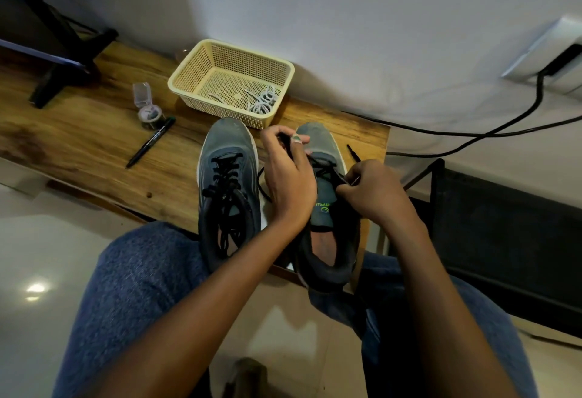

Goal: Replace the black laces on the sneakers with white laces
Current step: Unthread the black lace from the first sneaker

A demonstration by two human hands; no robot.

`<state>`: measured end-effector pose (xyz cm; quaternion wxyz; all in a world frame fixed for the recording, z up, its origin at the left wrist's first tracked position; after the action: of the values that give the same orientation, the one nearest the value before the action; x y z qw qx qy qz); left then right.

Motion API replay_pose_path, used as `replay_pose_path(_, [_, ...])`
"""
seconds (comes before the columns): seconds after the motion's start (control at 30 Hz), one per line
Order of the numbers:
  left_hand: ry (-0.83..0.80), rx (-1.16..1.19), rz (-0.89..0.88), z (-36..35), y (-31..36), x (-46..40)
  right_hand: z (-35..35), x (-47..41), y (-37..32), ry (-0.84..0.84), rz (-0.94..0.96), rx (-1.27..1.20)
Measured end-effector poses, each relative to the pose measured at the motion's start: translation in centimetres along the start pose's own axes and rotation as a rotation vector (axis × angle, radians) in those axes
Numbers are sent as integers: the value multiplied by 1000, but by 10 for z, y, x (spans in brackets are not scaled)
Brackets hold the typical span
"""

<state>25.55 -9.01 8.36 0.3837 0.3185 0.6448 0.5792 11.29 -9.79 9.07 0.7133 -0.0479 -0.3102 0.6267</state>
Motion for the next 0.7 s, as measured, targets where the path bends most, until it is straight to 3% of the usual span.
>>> replay_pose_path(0.07, [-123,-231,-42,-5,1,0,-2,0,1,-17,-6,14])
replay_pose_path(0.17, [-396,-787,-165,-20,1,6,-2,-1,0,-15,7,52])
replay_pose_path(0.27, [-496,-1034,-284,-24,4,6,-2,0,-2,-8,17,60])
replay_pose_path(0.57, [-484,-1139,-398,-25,8,8,-3,1,-3,-19,8,38])
replay_pose_path(0.7, [-435,-920,-398,-23,11,13,0,0,0,-11,-5,-12])
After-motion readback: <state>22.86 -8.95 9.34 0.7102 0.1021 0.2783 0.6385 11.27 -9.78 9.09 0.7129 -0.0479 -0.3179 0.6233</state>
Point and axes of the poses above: each hand's wrist, its own x-axis away from the middle knuckle, its own z-axis out of the back of the hand, y = z × x, the point moved 6 cm from there along -x, towards the middle knuckle, and after that the axes turned 6 degrees about x, right-handed, at the moved point
